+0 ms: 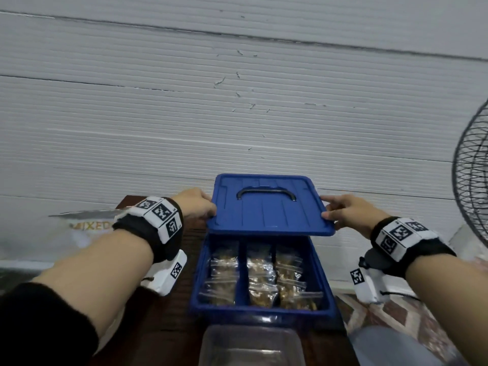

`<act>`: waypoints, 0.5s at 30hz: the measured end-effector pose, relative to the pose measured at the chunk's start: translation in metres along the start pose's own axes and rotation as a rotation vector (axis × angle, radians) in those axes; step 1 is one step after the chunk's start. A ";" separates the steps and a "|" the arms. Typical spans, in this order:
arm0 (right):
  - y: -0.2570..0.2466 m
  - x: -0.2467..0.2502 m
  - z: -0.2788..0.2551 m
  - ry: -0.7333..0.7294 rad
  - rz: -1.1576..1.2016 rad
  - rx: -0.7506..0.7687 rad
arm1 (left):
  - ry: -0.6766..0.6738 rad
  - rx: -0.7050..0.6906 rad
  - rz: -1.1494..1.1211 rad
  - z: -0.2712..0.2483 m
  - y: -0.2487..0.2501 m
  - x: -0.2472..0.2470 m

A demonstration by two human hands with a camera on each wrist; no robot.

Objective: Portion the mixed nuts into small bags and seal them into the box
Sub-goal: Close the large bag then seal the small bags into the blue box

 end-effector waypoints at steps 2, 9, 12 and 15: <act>0.009 -0.010 -0.020 -0.012 -0.018 -0.014 | -0.054 0.021 0.032 -0.022 -0.011 -0.011; 0.044 -0.043 -0.071 -0.036 -0.088 -0.069 | -0.088 0.072 0.070 -0.074 -0.051 -0.043; 0.058 -0.054 -0.082 -0.042 -0.127 -0.107 | -0.061 0.087 0.068 -0.085 -0.057 -0.051; 0.068 -0.061 -0.088 -0.033 -0.178 -0.127 | -0.018 0.097 0.078 -0.090 -0.060 -0.053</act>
Point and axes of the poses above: each hand's wrist, its own z-axis towards the middle knuckle, its own x-axis out of the back of the hand, y = z × x, the point moved 10 cm from there along z, towards the middle knuckle, and after that the axes turned 4 degrees about -x, right-handed, at the moved point
